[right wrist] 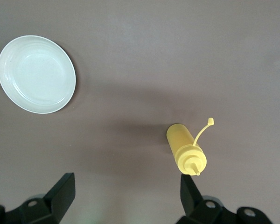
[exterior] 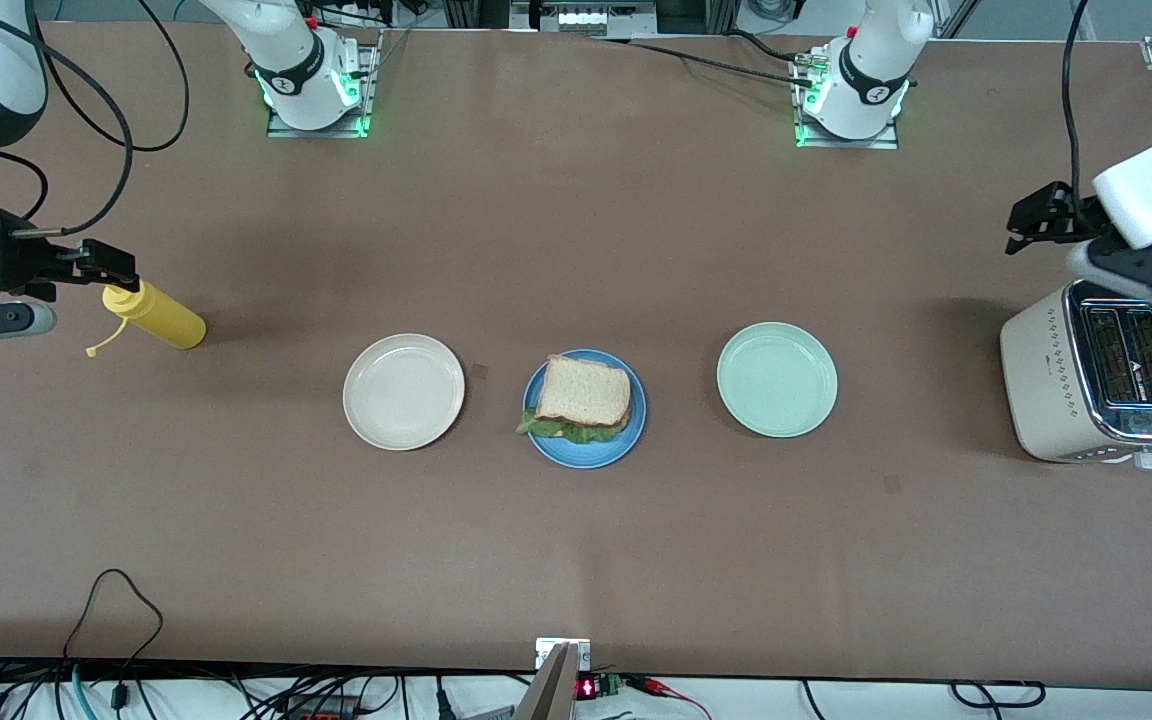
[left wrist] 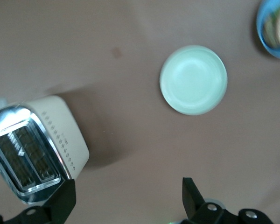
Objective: Make sandwich in blue plate with both arms
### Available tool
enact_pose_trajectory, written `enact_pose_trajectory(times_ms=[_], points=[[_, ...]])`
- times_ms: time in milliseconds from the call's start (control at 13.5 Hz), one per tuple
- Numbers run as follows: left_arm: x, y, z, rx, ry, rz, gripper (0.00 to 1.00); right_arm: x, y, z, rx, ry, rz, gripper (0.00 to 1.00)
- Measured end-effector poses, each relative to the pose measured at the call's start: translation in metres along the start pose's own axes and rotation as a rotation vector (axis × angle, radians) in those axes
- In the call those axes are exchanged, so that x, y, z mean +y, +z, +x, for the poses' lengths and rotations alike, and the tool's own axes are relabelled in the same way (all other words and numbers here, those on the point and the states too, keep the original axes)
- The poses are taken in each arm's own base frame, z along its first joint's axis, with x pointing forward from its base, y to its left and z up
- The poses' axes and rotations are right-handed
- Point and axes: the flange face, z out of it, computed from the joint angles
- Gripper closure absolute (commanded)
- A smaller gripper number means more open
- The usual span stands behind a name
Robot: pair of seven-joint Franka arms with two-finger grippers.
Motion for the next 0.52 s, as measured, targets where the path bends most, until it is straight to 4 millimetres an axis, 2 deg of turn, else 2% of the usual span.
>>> enact_pose_trajectory(times_ms=[222, 517], points=[[0.011, 0.005, -0.019, 0.006, -0.083, 0.001, 0.00, 0.000, -0.001, -0.002, 0.003, 0.001, 0.000, 0.00], [0.018, 0.007, -0.022, -0.002, -0.147, -0.063, 0.00, 0.000, -0.001, -0.002, 0.005, 0.001, -0.001, 0.00]])
